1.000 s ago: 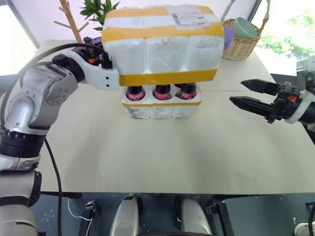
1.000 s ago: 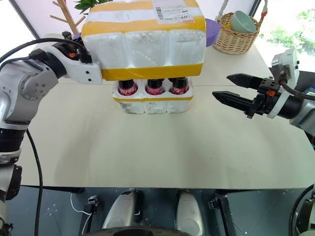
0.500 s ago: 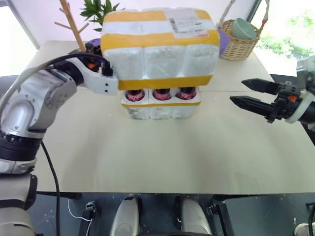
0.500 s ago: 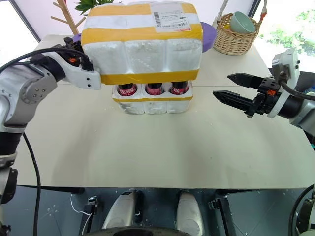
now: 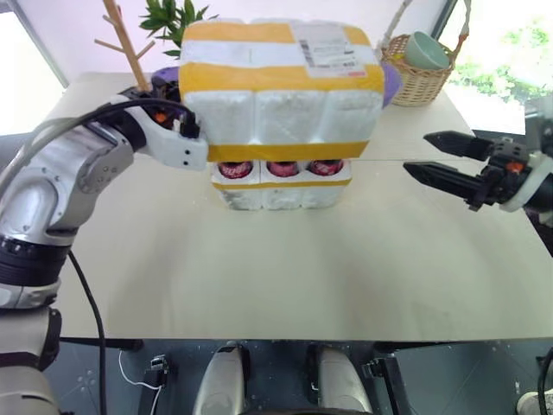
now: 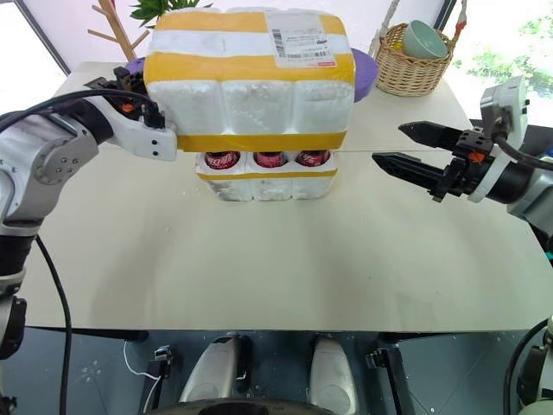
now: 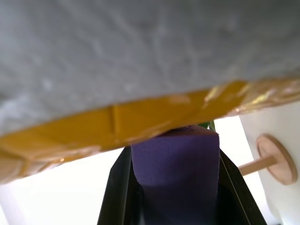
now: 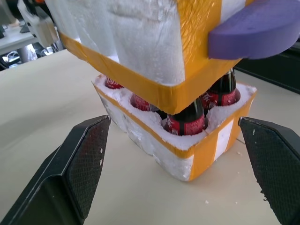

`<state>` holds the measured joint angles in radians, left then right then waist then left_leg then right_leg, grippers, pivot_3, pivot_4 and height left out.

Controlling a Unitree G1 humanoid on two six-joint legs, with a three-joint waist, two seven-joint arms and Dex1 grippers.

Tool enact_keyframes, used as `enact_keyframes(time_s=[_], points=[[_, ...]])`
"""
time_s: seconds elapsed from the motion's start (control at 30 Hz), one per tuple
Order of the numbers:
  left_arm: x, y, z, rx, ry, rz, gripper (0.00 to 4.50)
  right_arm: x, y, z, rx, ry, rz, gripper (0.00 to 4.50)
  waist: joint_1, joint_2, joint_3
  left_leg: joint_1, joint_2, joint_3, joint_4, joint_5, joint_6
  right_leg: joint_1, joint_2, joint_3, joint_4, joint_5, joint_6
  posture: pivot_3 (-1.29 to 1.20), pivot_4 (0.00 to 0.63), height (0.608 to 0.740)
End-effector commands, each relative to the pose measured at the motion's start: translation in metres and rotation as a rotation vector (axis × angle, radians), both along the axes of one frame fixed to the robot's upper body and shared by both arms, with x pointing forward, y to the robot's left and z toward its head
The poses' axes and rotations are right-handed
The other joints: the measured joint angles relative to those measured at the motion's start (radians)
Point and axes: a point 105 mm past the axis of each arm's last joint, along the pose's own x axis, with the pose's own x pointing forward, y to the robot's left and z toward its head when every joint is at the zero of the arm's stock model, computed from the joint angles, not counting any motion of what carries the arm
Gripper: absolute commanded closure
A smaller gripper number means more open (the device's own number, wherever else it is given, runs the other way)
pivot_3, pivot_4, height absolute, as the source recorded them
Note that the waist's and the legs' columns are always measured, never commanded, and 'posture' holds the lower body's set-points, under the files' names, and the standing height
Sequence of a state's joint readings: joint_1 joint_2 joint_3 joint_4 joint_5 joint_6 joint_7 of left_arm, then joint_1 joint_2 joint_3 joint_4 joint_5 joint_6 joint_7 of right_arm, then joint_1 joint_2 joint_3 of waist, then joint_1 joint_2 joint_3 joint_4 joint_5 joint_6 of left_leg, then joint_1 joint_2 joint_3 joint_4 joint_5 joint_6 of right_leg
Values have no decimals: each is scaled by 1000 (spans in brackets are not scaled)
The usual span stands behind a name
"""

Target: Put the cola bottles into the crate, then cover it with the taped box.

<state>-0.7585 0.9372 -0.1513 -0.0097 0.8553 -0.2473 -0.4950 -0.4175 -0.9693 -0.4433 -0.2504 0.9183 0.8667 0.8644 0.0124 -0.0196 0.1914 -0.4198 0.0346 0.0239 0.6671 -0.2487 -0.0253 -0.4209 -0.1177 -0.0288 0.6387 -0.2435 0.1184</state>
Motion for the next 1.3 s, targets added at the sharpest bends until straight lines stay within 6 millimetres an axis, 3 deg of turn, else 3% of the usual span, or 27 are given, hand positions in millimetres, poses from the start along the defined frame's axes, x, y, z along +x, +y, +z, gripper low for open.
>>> enact_keyframes(time_s=[0.03, 0.27, 0.5, 0.83, 1.17, 1.3], points=[[16, 20, -40, 54, 125, 77, 4090, -2, 2, 10, 5, -41, 13, 0, 0, 1, -1, 0, 0, 0, 0, 0, 0, 0, 0, 0, 0, 0, 0, 0, 150, 736], [22, 12, -44, 30, 150, 16, 4090, -3, 3, 8, 9, -39, 14, 0, 0, 1, -2, 3, 0, 0, 0, 0, 0, 3, 0, 0, 0, 0, 0, 0, 150, 736], [11, 9, -31, -4, 149, -9, 4090, -3, 3, 8, 5, -38, 12, 0, 0, 2, -2, 11, 0, 0, -2, 0, 0, 12, 0, 0, -4, 0, 0, 0, 150, 736], [-3, 1, 26, -124, 112, 0, 4090, -3, 5, 2, 16, -27, 13, 0, 0, 2, -2, 11, 0, 0, -3, 0, 0, 12, 0, 0, -5, 0, 0, 0, 150, 736], [-7, -4, 35, -126, 75, -20, 4090, -3, 7, -2, 29, -22, 16, 0, 0, 1, -1, 10, 0, 0, -3, -1, 1, 12, 0, 0, -6, 0, 0, 0, 150, 736], [-5, 3, 65, -150, -20, 8, 4090, -3, 6, -1, 26, -22, 14, 0, 1, 0, -1, 10, 0, 0, -3, -1, 1, 12, 1, 0, -6, 0, 0, 0, 150, 736]])
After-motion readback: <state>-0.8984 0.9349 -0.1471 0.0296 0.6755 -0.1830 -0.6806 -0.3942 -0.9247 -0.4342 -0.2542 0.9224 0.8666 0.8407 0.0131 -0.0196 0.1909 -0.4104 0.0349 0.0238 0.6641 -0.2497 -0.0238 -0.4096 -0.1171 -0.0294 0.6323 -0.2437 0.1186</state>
